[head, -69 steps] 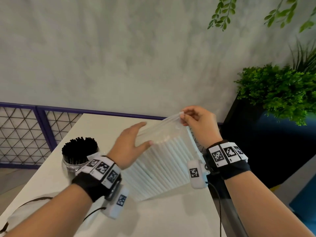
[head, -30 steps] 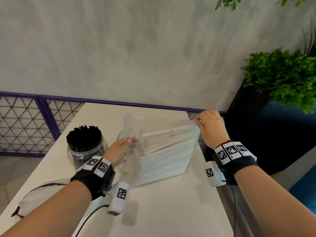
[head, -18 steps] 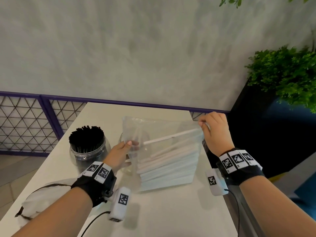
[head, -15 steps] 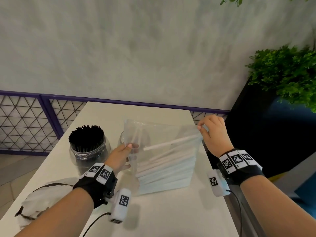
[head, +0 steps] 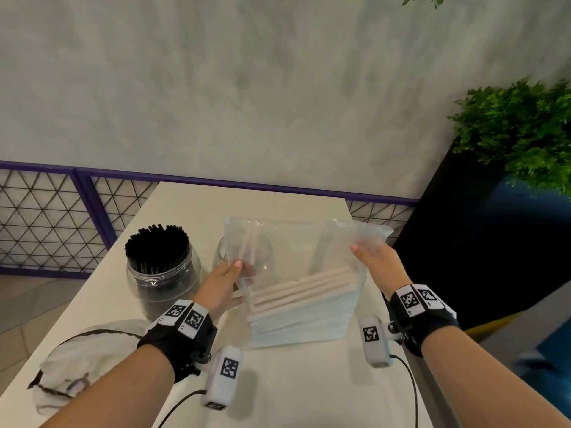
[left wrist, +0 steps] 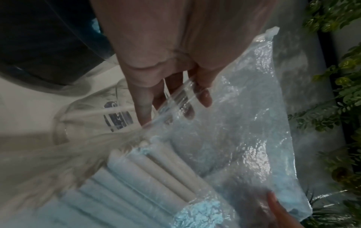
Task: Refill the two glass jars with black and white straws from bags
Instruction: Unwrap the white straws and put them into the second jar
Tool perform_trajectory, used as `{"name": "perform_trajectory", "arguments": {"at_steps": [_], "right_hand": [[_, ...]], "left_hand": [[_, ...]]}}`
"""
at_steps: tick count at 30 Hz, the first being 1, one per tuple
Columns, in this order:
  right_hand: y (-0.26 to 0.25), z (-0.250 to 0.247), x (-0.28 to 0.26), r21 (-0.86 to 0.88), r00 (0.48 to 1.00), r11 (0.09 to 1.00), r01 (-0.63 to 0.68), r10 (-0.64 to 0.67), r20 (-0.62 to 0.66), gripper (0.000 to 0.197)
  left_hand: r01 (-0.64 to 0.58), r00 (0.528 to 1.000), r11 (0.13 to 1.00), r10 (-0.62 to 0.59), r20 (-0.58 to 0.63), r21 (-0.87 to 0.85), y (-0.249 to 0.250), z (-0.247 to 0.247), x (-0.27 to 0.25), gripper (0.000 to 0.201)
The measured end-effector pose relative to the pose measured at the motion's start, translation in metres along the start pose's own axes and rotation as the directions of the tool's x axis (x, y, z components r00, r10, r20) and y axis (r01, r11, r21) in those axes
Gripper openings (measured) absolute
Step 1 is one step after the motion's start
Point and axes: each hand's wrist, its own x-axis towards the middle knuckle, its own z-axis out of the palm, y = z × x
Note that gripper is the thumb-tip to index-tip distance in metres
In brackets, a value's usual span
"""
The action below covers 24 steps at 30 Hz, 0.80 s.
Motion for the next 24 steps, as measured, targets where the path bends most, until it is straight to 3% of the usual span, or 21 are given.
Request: {"name": "perform_trajectory", "arguments": {"at_steps": [2,5,9,12,15,17,19,24], "right_hand": [[-0.005,0.001,-0.002,0.056,0.993,0.996,0.071,-0.065,-0.102,0.015],[-0.005,0.003,-0.003,0.073,0.978,0.992,0.101,-0.086,-0.189,0.027],[0.012,0.009,-0.01,-0.042,1.0,0.999,-0.004,0.003,-0.018,0.043],[0.025,0.018,-0.018,-0.118,0.991,0.986,-0.117,0.124,0.055,0.026],[0.029,0.024,-0.017,-0.249,0.977,0.949,-0.195,0.21,0.034,0.021],[0.031,0.026,-0.015,-0.376,0.98,0.912,-0.164,0.195,0.045,0.024],[0.041,0.029,-0.01,-0.353,0.989,0.925,-0.141,0.15,-0.001,0.027],[0.05,0.036,-0.014,-0.326,0.989,0.935,-0.141,0.122,-0.079,0.043]], "left_hand": [[-0.026,1.0,0.999,0.026,-0.002,-0.029,0.003,0.001,-0.002,0.029],[-0.054,0.998,0.998,0.055,0.01,-0.042,0.006,0.001,-0.002,0.029],[-0.026,1.0,0.999,0.026,0.004,0.032,0.0,0.001,-0.003,0.032],[0.0,1.0,0.999,0.0,-0.003,0.039,-0.005,-0.002,-0.003,0.033],[0.008,1.0,0.998,-0.009,0.006,0.056,-0.005,-0.003,-0.004,0.032],[0.02,1.0,0.997,-0.02,0.002,0.075,-0.006,-0.006,-0.003,0.028],[0.033,0.999,0.994,-0.032,-0.013,0.1,-0.01,-0.012,-0.002,0.02],[0.007,0.99,0.899,-0.067,0.121,0.437,-0.032,-0.026,-0.002,0.044]]}}
